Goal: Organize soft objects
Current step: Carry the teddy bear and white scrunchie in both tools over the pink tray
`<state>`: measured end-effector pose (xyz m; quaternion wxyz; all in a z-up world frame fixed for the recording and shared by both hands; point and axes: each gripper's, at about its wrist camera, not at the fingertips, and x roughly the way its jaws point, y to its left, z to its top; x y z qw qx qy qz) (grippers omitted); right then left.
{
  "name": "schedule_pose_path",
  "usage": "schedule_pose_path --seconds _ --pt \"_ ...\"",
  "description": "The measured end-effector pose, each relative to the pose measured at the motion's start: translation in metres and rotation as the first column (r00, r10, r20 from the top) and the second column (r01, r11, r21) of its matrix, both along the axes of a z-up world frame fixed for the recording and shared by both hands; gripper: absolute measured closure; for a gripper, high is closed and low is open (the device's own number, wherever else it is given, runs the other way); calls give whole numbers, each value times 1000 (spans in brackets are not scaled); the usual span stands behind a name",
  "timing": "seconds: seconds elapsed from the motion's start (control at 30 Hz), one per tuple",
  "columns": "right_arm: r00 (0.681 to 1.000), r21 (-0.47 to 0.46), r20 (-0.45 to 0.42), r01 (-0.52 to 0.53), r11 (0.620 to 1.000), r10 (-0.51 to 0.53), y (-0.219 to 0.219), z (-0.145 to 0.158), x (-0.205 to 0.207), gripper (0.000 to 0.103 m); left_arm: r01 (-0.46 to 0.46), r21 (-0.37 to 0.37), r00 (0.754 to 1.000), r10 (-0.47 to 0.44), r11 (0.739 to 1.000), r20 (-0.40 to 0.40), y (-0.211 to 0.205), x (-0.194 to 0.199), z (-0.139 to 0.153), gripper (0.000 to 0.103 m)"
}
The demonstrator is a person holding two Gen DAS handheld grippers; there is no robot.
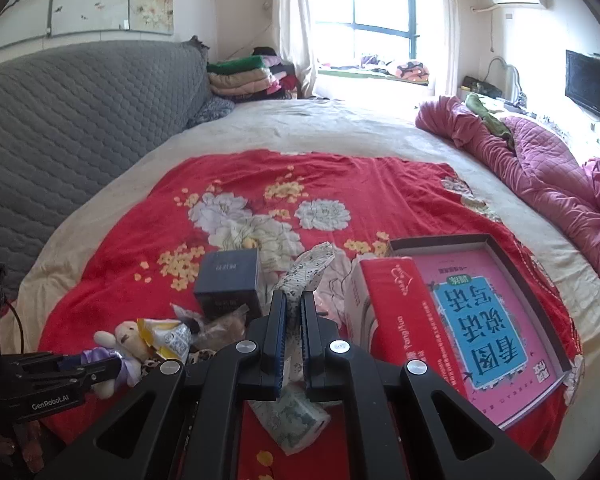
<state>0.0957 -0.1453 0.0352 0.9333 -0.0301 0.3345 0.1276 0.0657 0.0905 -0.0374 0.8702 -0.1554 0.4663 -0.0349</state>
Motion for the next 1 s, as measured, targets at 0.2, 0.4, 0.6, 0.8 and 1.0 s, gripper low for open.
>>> schedule_pose_path --seconds 0.2,0.4,0.6,0.8,1.0 --pt "1000 39 31 0 999 -1 -8 14 -5 97 -34 32 998 32 999 57 14 0 33 74" --pt "998 66 66 11 998 -15 -26 31 -17 97 10 57 992 -17 998 123 -8 5 73 74" --pt "989 70 132 55 996 -64 -58 67 -36 97 89 59 976 -99 994 193 -64 17 118 74" --pt "968 73 207 129 989 -142 -99 108 -62 97 195 63 946 -205 979 252 -125 28 155 74" --pt "944 82 240 213 974 -227 -147 128 -78 97 284 91 912 -298 955 281 -187 38 176 74"
